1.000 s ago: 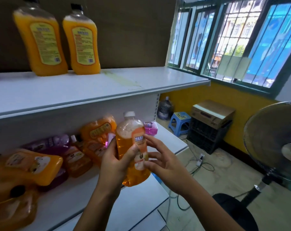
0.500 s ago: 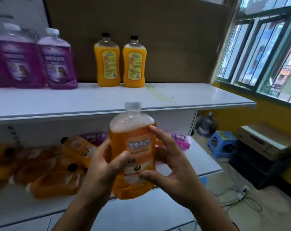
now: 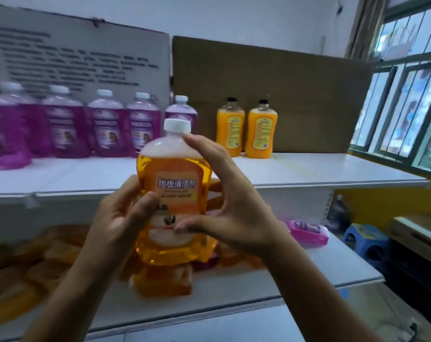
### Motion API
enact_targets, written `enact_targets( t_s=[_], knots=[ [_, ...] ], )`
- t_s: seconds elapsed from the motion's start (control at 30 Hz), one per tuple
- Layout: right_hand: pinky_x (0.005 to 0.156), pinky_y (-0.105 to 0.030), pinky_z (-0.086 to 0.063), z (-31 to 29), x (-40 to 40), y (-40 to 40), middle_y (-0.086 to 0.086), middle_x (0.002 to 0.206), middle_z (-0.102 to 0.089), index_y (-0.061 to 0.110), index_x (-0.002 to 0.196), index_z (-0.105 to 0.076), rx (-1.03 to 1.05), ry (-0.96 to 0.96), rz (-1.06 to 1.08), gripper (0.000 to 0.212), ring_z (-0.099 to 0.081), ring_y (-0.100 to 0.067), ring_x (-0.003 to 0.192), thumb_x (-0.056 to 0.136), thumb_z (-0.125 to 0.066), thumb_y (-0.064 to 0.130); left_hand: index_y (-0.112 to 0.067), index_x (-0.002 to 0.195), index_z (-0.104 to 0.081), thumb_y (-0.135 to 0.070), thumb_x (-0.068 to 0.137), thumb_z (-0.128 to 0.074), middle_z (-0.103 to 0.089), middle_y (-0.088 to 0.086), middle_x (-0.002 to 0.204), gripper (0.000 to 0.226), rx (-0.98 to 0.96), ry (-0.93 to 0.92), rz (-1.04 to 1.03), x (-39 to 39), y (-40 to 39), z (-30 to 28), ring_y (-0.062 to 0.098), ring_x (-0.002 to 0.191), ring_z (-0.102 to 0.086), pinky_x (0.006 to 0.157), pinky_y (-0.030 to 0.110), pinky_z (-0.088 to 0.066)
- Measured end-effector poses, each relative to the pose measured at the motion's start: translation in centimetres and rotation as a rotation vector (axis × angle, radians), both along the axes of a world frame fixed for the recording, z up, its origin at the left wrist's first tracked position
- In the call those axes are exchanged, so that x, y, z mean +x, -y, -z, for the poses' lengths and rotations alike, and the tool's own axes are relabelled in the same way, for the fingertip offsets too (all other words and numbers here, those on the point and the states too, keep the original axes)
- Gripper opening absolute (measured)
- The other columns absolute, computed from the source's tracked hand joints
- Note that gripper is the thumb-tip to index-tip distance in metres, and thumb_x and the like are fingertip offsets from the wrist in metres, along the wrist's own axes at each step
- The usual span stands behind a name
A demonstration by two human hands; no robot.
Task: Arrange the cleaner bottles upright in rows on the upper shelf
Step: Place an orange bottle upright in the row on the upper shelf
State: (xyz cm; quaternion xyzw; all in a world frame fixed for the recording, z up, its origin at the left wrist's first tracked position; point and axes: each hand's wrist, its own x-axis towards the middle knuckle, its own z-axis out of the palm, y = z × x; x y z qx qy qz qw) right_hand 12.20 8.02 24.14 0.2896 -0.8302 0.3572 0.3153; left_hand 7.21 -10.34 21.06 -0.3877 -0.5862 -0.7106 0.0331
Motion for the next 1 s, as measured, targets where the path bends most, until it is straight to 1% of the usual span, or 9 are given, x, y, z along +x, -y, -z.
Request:
enact_targets(
  t_s=[0.1, 0.17, 0.23, 0.33, 0.4, 0.53, 0.77, 0.9, 1.0],
  knots=[
    [0.102, -0.037, -0.052, -1.1, -2.8, 6.1, 0.000, 0.156, -0.031, 0.026, 0.151, -0.026, -0.023, -0.055, -0.017, 0.098, -0.032, -0.015, 0.145, 0.074, -0.087, 0.016, -0.041, 0.125, -0.057, -0.071, 0.078, -0.055, -0.071, -0.003, 0.115, 0.055, -0.013, -0.106, -0.095, -1.3, 6.1, -0.8, 0.018, 0.098, -0.071, 0.069, 0.024, -0.059],
    [0.099, -0.032, -0.054, -1.6, -4.7, 10.1, -0.003, 0.155, -0.031, 0.023, 0.151, -0.027, -0.036, -0.090, -0.048, 0.098, -0.034, -0.015, 0.143, 0.074, -0.086, 0.014, -0.037, 0.146, -0.035, -0.058, 0.091, -0.047, -0.064, -0.011, 0.127, 0.060, -0.059, -0.193, -0.147, -2.4, 10.2, -0.8, 0.011, 0.111, -0.065, 0.077, 0.021, -0.057],
    [0.092, -0.037, -0.058, -2.0, -6.5, 13.8, -0.004, 0.155, -0.031, 0.018, 0.152, -0.028, -0.069, -0.090, -0.084, 0.098, -0.040, -0.020, 0.140, 0.074, -0.086, 0.013, -0.041, 0.151, -0.014, -0.038, 0.098, -0.046, -0.057, -0.026, 0.131, 0.063, -0.140, -0.235, -0.165, -3.4, 14.2, -0.7, 0.001, 0.117, -0.060, 0.081, 0.016, -0.054],
    [0.083, -0.039, -0.061, -2.5, -9.2, 18.3, -0.006, 0.153, -0.032, 0.015, 0.152, -0.028, -0.116, -0.072, -0.137, 0.097, -0.048, -0.026, 0.132, 0.074, -0.086, 0.010, -0.048, 0.149, 0.006, -0.037, 0.090, -0.060, -0.043, -0.027, 0.142, 0.090, -0.345, -0.278, -0.261, -4.8, 19.1, -0.5, -0.011, 0.120, -0.052, 0.088, 0.005, -0.044],
    [0.085, -0.041, -0.060, -2.7, -11.2, 20.9, -0.008, 0.150, -0.033, 0.013, 0.153, -0.028, -0.129, -0.065, -0.158, 0.098, -0.049, -0.028, 0.131, 0.074, -0.086, 0.008, -0.048, 0.148, 0.011, -0.036, 0.080, -0.065, -0.033, -0.031, 0.141, 0.103, -0.422, -0.296, -0.354, -6.0, 21.9, -0.7, -0.018, 0.120, -0.047, 0.088, -0.001, -0.038],
    [0.098, -0.044, -0.054, -2.8, -14.9, 25.8, -0.008, 0.151, -0.034, 0.011, 0.153, -0.028, -0.119, -0.077, -0.178, 0.098, -0.041, -0.026, 0.138, 0.074, -0.086, 0.009, -0.043, 0.148, 0.015, -0.040, 0.078, -0.062, -0.026, -0.039, 0.135, 0.104, -0.499, -0.323, -0.479, -8.7, 26.5, -1.1, -0.029, 0.115, -0.039, 0.086, -0.007, -0.031],
    [0.102, -0.045, -0.051, -3.3, -22.3, 34.3, -0.013, 0.147, -0.033, 0.009, 0.151, -0.027, -0.092, -0.079, -0.244, 0.099, -0.043, -0.028, 0.135, 0.071, -0.086, 0.009, -0.036, 0.153, 0.009, -0.036, 0.080, -0.061, -0.032, -0.043, 0.126, 0.101, -0.546, -0.321, -0.637, -14.2, 34.3, -1.7, -0.032, 0.108, -0.040, 0.083, -0.007, -0.034],
    [0.106, -0.046, -0.048, -4.2, -27.4, 39.1, -0.016, 0.147, -0.028, 0.010, 0.152, -0.023, 0.006, -0.029, -0.237, 0.101, -0.040, -0.031, 0.135, 0.072, -0.086, 0.012, -0.034, 0.154, 0.005, -0.038, 0.077, -0.062, -0.036, -0.037, 0.128, 0.102, -0.601, -0.267, -0.708, -18.4, 38.6, -2.3, -0.023, 0.108, -0.045, 0.093, 0.009, -0.038],
    [0.109, -0.039, -0.045, -5.1, -30.7, 41.9, -0.016, 0.150, -0.024, 0.014, 0.153, -0.024, 0.118, -0.017, -0.218, 0.098, -0.036, -0.031, 0.138, 0.076, -0.084, 0.007, -0.033, 0.154, 0.000, -0.039, 0.074, -0.064, -0.040, -0.014, 0.143, 0.103, -0.664, -0.234, -0.735, -21.7, 41.4, -2.8, 0.006, 0.124, -0.049, 0.108, 0.037, -0.039]
  ],
)
